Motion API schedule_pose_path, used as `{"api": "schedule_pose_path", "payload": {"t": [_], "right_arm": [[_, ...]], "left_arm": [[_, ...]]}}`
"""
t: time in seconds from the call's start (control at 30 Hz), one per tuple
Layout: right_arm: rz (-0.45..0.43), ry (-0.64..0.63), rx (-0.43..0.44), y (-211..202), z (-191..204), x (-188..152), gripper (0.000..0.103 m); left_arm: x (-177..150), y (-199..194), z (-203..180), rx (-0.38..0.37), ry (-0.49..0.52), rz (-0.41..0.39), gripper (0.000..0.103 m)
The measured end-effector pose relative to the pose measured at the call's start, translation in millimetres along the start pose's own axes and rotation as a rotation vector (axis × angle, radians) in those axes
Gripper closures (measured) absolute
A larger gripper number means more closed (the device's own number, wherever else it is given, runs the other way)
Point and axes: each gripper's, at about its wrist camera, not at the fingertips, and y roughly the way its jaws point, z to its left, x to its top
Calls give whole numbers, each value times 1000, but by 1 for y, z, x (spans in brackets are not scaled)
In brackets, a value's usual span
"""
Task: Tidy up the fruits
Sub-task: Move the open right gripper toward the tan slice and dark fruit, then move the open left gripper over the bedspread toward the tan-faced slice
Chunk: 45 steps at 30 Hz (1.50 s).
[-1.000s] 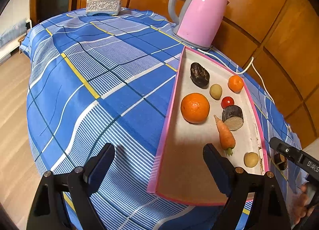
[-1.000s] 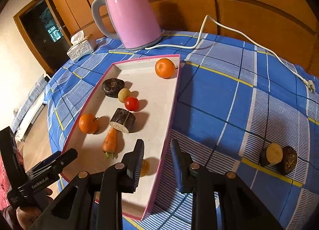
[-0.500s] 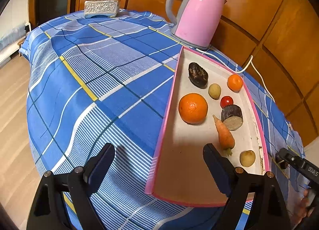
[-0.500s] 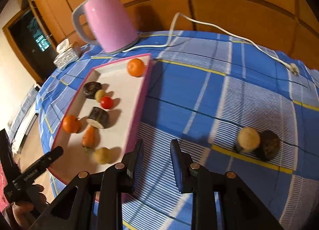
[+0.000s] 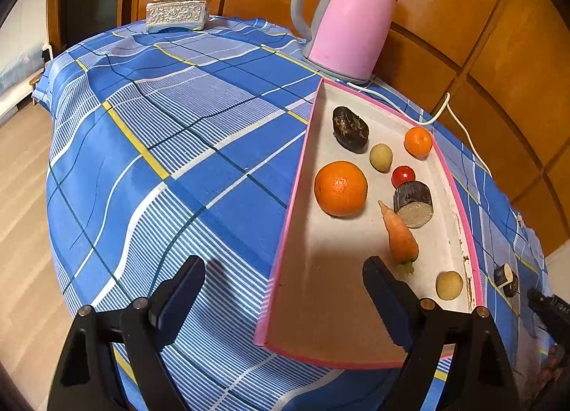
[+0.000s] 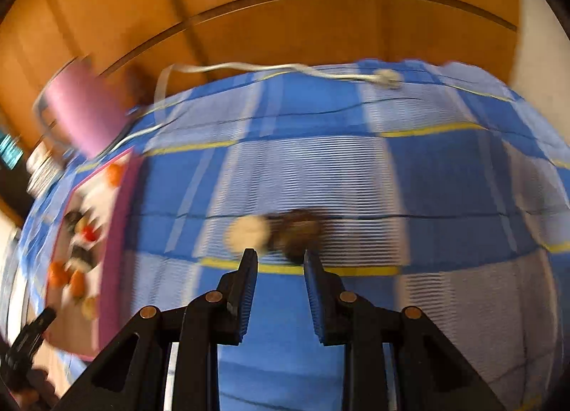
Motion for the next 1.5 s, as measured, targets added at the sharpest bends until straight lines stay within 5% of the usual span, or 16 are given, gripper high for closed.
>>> {"api": "schedule_pose_path", "payload": {"t": [0.37, 0.5, 0.9, 1.27, 1.5], "right_arm": [[-77, 336, -452, -6, -113, -15, 72], [-107, 367, -517, -4, -128, -20, 69], [-161, 316, -501, 4, -116, -26, 45], [-162, 307, -507, 10, -115, -24, 43], [-162, 306, -508, 10, -115, -23, 43]], "left_arm": [[0, 0, -2, 8, 12, -3, 12], [-1, 1, -3, 18, 19, 1, 12], [0, 2, -5, 25, 28, -1, 12], [10, -11, -8, 30, 48, -46, 13], [14, -26, -38, -16, 164, -91, 13]]}}
